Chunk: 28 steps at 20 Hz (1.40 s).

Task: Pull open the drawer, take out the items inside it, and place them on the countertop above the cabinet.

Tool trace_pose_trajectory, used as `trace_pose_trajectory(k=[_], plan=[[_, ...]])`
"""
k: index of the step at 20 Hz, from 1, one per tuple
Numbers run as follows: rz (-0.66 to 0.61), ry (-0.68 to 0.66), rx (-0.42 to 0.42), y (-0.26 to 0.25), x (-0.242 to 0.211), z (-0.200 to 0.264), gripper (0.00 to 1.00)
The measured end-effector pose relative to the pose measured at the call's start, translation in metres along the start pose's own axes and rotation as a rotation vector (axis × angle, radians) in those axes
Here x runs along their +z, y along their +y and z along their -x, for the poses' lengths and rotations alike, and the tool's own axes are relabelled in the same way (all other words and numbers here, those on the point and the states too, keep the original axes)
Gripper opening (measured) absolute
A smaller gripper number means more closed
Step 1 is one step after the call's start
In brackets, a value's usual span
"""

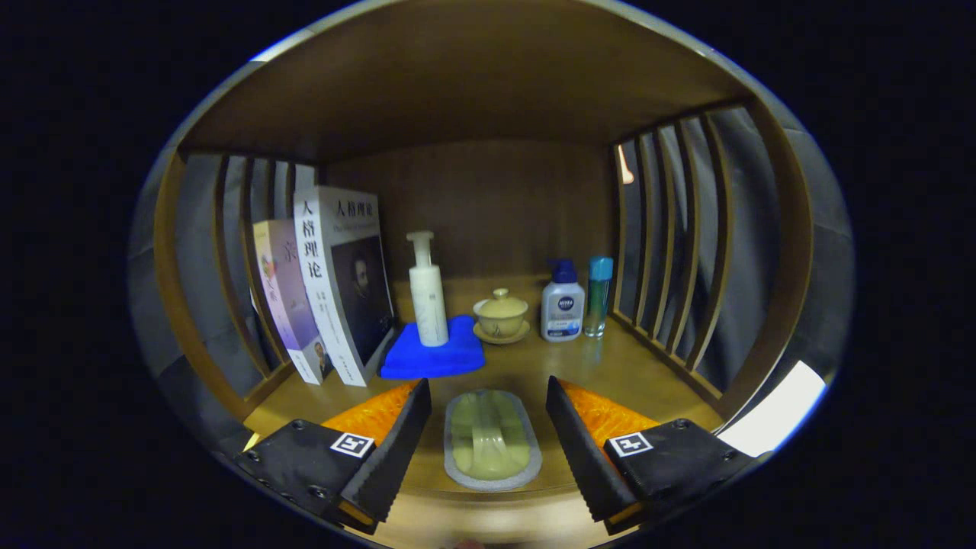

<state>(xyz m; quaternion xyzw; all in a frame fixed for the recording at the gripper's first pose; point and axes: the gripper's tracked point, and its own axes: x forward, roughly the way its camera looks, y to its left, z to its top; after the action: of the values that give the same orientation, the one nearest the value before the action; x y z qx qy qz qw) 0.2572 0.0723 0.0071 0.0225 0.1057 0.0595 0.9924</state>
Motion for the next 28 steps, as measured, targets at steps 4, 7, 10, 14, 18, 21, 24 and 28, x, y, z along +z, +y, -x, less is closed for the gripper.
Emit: trace_pose_trajectory(k=[4, 7, 10, 14, 18, 21, 24, 28], plan=[[0.015, -0.086, -0.043, -0.008, 0.007, 0.050, 0.96], [0.014, -0.126, -0.058, -0.008, 0.002, 0.086, 0.96], [0.058, -0.157, -0.080, -0.007, -0.005, 0.115, 0.96], [0.040, -0.221, -0.048, 0.006, -0.012, 0.148, 0.96], [0.068, -0.284, -0.045, 0.002, -0.023, 0.175, 0.97], [0.063, -0.278, -0.043, -0.004, -0.043, 0.185, 0.97], [0.044, -0.264, -0.057, -0.010, -0.062, 0.191, 0.97], [0.049, -0.248, -0.071, -0.015, -0.087, 0.198, 0.98]])
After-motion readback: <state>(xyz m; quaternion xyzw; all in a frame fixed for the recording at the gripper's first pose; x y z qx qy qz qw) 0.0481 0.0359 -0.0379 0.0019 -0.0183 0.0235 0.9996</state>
